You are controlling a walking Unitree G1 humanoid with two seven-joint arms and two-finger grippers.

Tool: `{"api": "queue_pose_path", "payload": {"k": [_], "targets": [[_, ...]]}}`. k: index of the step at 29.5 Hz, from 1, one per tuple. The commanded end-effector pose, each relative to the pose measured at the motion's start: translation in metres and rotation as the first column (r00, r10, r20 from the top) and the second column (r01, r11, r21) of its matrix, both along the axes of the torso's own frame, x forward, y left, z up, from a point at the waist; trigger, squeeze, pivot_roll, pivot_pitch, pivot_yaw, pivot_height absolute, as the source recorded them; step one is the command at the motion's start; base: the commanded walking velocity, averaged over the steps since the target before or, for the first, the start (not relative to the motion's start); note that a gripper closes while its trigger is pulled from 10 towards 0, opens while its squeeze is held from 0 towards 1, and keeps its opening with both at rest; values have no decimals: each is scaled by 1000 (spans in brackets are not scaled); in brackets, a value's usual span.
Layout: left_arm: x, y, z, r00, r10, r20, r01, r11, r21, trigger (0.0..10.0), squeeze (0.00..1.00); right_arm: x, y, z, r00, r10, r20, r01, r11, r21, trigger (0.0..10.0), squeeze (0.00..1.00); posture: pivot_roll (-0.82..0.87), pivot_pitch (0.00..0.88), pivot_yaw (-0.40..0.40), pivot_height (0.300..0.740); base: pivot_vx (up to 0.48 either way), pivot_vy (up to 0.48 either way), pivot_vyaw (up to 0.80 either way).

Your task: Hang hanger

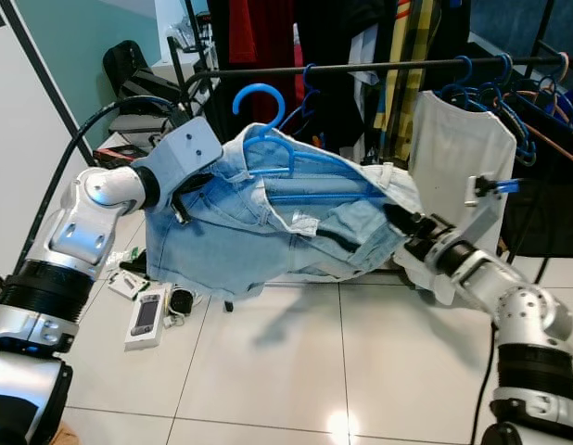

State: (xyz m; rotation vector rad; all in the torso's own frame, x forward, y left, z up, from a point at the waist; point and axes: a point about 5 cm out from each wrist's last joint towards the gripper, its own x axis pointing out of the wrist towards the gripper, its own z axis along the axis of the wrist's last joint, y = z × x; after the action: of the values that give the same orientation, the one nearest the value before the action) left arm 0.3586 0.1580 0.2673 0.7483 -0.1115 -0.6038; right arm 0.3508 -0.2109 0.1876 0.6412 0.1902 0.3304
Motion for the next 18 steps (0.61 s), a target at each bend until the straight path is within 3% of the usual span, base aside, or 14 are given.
{"api": "queue_pose_path", "payload": {"k": [1, 2, 3, 5, 9, 12, 16, 18], "targets": [[-10, -18, -2, 998, -62, -10, 61, 997, -36, 10000, 0, 10, 12, 8, 1000, -5, 16, 5, 999, -34, 0, 0, -50, 0, 78, 740, 0, 0, 0], [-20, -37, -8, 988, -150, -35, 147, 986, -79, 10000, 0, 15, 15, 10, 1000, -17, 18, 18, 997, -70, 0, 0, -48, 0, 77, 740, 0, 0, 0], [-20, -37, -8, 988, -150, -35, 147, 986, -79, 10000, 0, 15, 15, 10, 1000, -17, 18, 18, 997, -70, 0, 0, -48, 0, 77, 740, 0, 0, 0], [-37, -63, -19, 959, -273, -77, 262, 957, -126, 10000, 0, 22, 16, 13, 999, -28, 24, 32, 987, -155, 0, 0, -44, 0, 72, 740, 0, 0, 0], [-49, -76, -28, 938, -329, -106, 312, 938, -153, 10000, 0, 24, 16, 16, 999, -27, 35, 33, 977, -210, 0, 0, -44, 0, 72, 740, 0, 0, 0], [-51, -77, -36, 942, -313, -120, 297, 945, -134, 10000, 0, 24, 14, 18, 999, -6, 39, 16, 960, -281, 0, 0, -42, 0, 65, 740, 0, 0, 0], [-48, -73, -38, 953, -277, -121, 264, 958, -112, 10000, 0, 22, 14, 19, 999, 12, 44, 2, 955, -297, 0, 0, -42, 0, 65, 740, 0, 0, 0], [-34, -50, -40, 987, -120, -109, 118, 993, -30, 10000, 0, 15, 6, 19, 998, 45, 48, -26, 939, -342, 0, 0, -47, 0, 66, 740, 0, 0, 0]]}}
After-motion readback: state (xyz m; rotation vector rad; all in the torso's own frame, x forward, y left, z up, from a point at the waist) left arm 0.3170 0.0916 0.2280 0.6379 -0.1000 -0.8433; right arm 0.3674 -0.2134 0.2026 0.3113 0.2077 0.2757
